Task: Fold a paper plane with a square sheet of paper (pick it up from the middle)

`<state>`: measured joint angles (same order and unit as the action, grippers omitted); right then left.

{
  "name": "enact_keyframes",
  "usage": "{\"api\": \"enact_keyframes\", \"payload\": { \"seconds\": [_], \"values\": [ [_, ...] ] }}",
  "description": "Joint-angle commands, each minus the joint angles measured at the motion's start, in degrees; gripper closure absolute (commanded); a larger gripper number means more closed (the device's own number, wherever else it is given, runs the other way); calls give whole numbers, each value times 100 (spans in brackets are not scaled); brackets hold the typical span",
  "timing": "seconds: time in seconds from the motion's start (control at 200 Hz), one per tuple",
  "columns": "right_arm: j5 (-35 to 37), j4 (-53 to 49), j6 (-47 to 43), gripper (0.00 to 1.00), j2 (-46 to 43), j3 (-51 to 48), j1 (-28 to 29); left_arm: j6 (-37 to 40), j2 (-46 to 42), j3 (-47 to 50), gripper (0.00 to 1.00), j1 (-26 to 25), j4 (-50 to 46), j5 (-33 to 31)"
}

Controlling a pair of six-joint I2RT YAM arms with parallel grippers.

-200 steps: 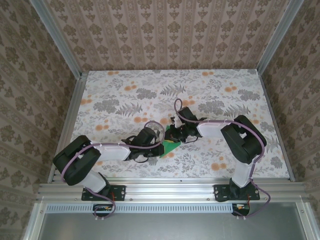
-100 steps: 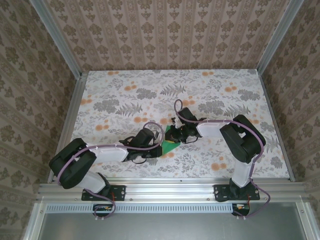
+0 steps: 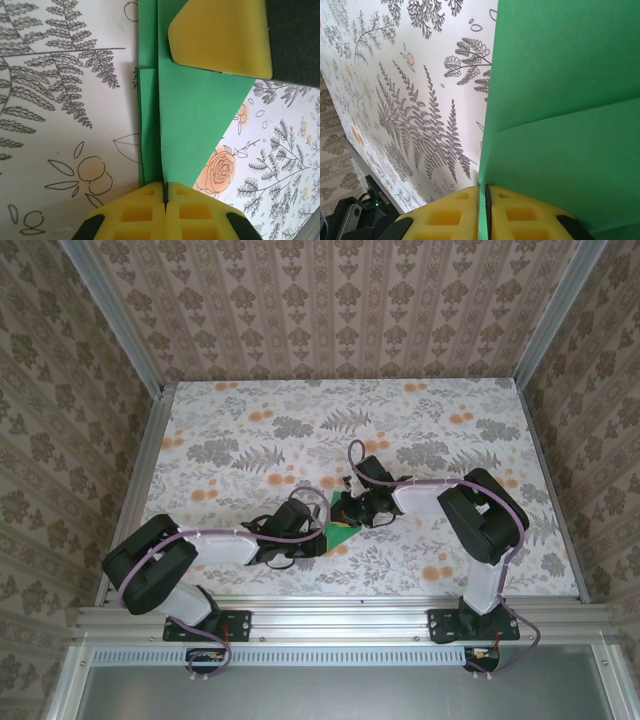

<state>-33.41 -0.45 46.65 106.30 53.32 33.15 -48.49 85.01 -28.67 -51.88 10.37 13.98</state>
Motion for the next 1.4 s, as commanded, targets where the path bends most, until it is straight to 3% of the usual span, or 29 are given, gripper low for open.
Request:
{"api": "enact_keyframes", "payload": {
  "seconds": [0.0, 0.15, 0.33, 0.555, 0.69, 0.855, 1.395],
  "values": [
    [154, -288, -77, 86, 130, 135, -19, -168, 53, 202, 100, -58, -277, -182],
    [156, -317, -130, 87, 321, 169, -29, -136, -54, 222, 100, -94, -487, -238],
    [112, -343, -200, 87, 431, 143, -34, -93, -284, 168, 81, -191, -562, -197],
    [141, -428, -259, 87, 410, 117, -28, -151, -1630, -39, 64, -122, -1466, -839],
    [145, -443, -271, 87, 400, 118, -35, -106, -1947, -178, 73, -6, -1513, -626],
    [170, -466, -281, 87, 405, 130, -28, -32, -1405, -447, 85, 41, -1272, -144],
    [212, -555, -315, 87, 406, 125, -29, -126, 103, -655, 89, 307, -447, 610]
  ]
}}
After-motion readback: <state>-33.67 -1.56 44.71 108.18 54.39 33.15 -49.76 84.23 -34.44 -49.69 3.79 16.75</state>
